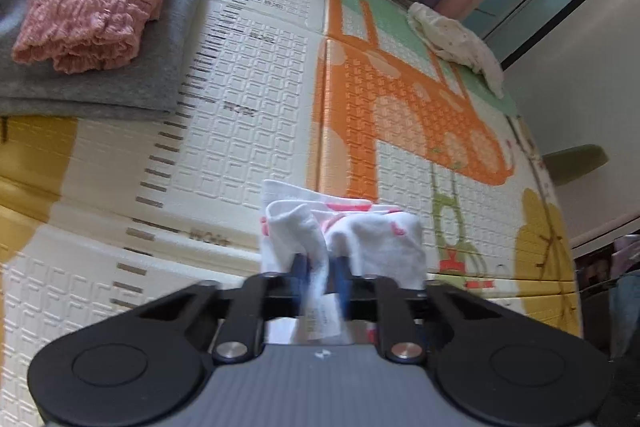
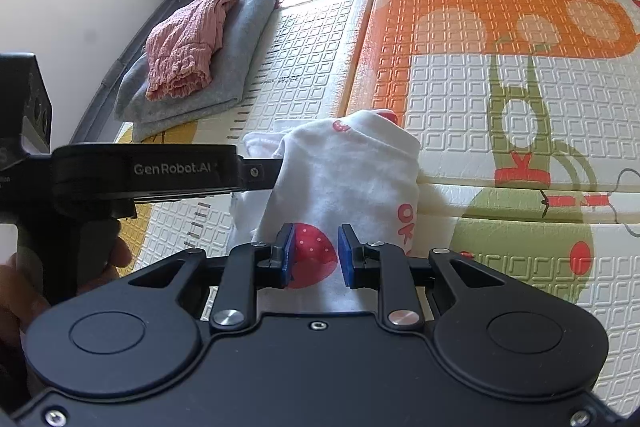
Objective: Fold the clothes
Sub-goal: 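Close the left gripper on the shirt's tag end while the right gripper holds it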
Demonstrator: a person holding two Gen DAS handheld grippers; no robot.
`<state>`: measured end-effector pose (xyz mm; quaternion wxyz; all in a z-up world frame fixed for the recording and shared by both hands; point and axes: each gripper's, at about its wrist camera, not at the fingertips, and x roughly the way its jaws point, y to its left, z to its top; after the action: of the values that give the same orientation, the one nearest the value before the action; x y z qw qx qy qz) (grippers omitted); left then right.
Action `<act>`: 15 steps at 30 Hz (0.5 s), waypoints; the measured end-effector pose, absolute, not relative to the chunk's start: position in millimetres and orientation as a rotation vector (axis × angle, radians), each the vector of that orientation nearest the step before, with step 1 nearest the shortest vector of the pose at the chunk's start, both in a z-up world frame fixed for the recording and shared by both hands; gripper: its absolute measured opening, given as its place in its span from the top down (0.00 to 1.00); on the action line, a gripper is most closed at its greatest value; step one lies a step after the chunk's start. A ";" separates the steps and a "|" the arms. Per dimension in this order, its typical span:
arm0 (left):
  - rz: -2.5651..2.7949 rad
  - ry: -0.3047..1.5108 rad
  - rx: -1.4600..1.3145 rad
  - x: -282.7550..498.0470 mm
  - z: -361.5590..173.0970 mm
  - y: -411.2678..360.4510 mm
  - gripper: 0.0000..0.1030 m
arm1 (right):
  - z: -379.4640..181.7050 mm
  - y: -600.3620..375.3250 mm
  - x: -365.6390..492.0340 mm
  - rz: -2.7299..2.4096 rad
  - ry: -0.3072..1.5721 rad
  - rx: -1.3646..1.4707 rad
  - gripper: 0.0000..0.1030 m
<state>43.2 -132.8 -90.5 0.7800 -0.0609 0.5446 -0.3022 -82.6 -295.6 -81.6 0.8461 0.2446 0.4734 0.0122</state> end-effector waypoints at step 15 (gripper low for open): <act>-0.761 1.112 -0.132 39.1 -70.3 -144.7 0.92 | -75.3 -300.1 -86.5 0.025 0.959 0.534 0.78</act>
<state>39.1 -144.7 -70.3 0.7795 -0.0610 0.5146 -0.3519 -86.5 -300.1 -75.3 0.8530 0.2537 0.4560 0.0121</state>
